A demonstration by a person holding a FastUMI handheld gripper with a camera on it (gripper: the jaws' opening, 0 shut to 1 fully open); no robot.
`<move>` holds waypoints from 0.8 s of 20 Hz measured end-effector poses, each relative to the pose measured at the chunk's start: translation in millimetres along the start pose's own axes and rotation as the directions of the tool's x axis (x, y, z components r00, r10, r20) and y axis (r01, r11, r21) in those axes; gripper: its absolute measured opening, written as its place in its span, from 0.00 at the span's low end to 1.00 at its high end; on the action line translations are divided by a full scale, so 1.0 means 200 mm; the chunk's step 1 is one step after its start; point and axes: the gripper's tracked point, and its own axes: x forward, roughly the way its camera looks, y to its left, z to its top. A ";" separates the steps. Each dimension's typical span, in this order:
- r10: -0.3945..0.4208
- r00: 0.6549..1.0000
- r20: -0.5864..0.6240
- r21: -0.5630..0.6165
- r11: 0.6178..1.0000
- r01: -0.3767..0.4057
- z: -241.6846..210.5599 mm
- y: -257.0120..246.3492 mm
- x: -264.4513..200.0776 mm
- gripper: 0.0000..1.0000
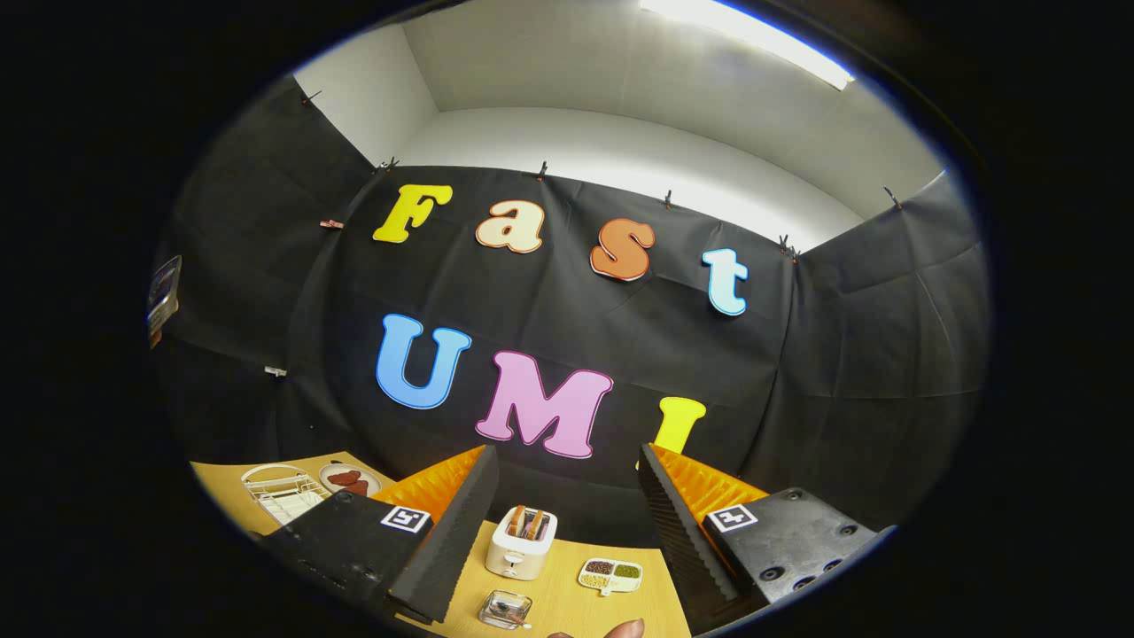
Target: Take the plate from the dish rack, then take the spoon from the basket and place it into the plate.
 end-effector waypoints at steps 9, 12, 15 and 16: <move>0.086 0.996 -0.038 0.039 0.996 -0.085 -0.03 0.16 0.01 0.97; 0.199 0.972 -0.123 0.111 0.976 -0.186 -0.11 0.38 0.07 0.97; 0.258 0.943 -0.212 0.179 0.959 -0.222 -0.22 0.58 0.13 0.97; 0.265 0.935 -0.235 0.183 0.957 -0.225 -0.25 0.64 0.15 0.97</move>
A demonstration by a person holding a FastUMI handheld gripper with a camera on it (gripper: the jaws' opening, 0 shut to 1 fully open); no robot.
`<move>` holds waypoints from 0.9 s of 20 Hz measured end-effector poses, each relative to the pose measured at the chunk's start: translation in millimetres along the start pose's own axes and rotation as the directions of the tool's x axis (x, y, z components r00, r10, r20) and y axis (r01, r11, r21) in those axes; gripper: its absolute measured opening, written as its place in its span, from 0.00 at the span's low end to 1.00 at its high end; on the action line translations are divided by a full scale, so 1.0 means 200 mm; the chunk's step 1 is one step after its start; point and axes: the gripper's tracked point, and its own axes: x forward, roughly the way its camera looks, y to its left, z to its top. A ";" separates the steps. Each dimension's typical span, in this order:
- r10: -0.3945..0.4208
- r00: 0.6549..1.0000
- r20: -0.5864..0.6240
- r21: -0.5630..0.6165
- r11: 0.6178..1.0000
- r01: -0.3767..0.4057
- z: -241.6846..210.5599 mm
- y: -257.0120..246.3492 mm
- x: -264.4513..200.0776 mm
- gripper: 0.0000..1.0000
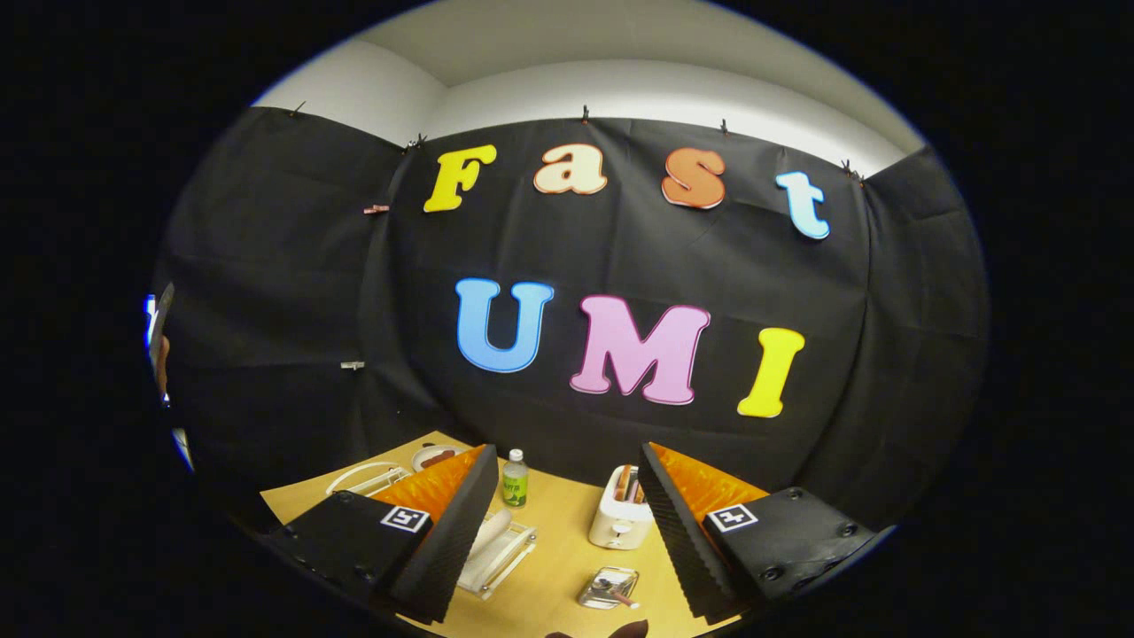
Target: Take the plate from the dish rack, then take the spoon from the basket and place it into the plate.
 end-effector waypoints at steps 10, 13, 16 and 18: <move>0.019 0.978 -0.206 0.069 0.998 -0.005 -0.40 0.36 0.42 0.98; 0.006 0.965 -0.261 0.064 0.998 0.011 -0.51 0.39 0.49 0.98; -0.016 0.935 -0.354 0.090 0.995 0.051 -0.67 0.40 0.56 0.98; -0.025 0.908 -0.419 0.107 0.991 0.077 -0.78 0.42 0.61 0.98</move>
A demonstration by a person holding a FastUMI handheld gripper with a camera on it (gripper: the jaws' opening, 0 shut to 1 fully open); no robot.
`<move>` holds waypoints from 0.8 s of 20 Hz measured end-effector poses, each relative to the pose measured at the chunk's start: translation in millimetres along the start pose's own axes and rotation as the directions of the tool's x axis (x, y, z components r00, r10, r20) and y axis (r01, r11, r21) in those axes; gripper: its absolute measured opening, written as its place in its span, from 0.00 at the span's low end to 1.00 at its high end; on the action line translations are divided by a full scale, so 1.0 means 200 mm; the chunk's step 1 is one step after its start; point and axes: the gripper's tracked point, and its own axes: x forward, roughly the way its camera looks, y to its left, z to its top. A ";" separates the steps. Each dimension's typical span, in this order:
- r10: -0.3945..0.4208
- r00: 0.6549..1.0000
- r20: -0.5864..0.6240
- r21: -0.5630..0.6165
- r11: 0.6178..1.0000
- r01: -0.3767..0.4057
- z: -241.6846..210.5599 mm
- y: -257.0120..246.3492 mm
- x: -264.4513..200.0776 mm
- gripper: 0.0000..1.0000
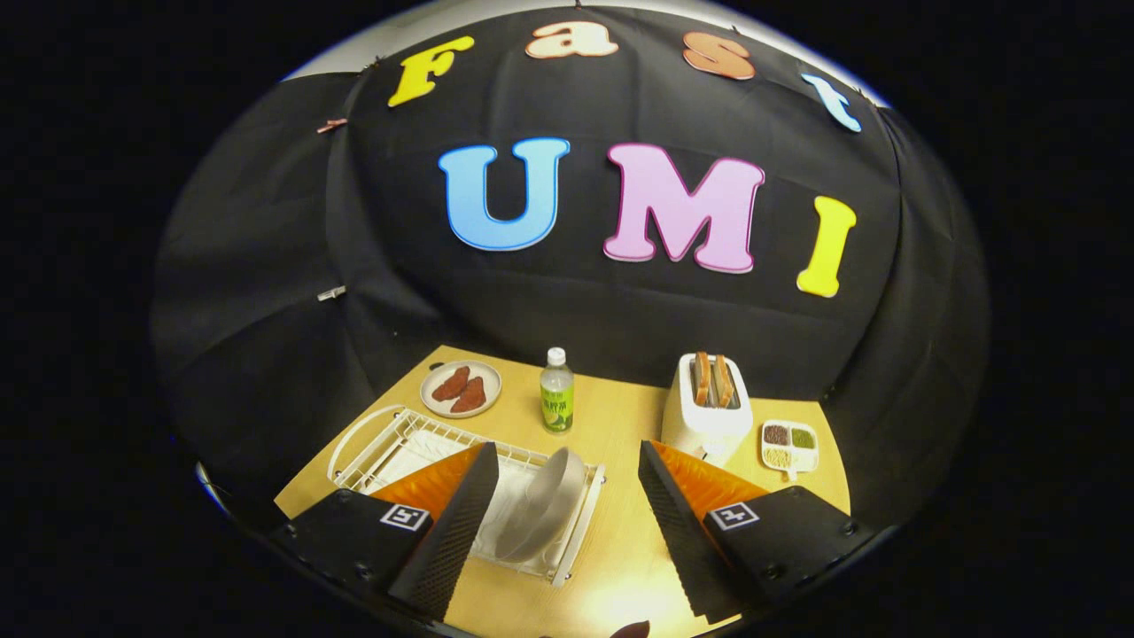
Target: Take the plate from the dish rack, then take the spoon from the basket and place it into the plate.
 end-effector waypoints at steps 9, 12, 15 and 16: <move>-0.120 0.942 -0.314 0.037 0.990 0.139 -0.49 0.03 0.41 0.98; -0.143 0.911 -0.388 0.051 0.983 0.176 -0.61 0.02 0.50 0.98; -0.148 0.889 -0.434 0.088 0.975 0.206 -0.69 0.03 0.57 0.93; -0.170 0.880 -0.443 0.082 0.970 0.228 -0.70 0.01 0.58 0.87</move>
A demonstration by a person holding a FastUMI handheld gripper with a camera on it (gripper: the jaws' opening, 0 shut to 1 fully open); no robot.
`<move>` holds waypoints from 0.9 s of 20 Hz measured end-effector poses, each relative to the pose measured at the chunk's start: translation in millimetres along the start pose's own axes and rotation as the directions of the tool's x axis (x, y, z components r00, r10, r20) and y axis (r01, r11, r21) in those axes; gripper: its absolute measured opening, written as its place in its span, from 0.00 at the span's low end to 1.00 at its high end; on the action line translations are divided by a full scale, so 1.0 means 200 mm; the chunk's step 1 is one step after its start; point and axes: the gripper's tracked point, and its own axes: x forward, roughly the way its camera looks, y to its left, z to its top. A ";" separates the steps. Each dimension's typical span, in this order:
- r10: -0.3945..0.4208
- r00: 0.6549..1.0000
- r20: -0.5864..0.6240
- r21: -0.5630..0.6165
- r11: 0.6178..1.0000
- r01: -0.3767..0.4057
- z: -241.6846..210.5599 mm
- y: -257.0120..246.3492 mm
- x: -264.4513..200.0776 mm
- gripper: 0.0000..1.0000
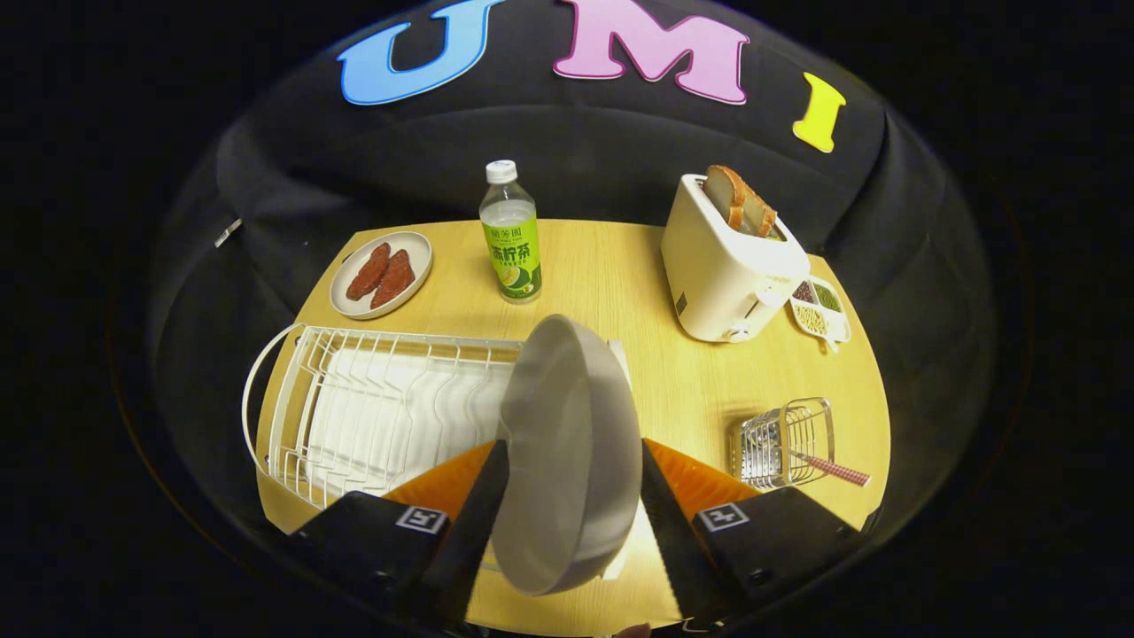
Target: Take the plate from the dish rack, then take the spoon from the basket and place it into the plate.
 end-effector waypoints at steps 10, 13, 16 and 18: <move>-0.174 0.983 0.062 -0.122 0.976 0.180 0.16 -0.01 -0.06 0.33; -0.232 0.958 0.168 -0.225 0.937 0.267 0.32 -0.03 -0.13 0.31; -0.238 0.940 0.246 -0.222 0.930 0.294 0.45 -0.05 -0.20 0.32; -0.212 0.938 0.275 -0.182 0.946 0.267 0.50 -0.07 -0.26 0.31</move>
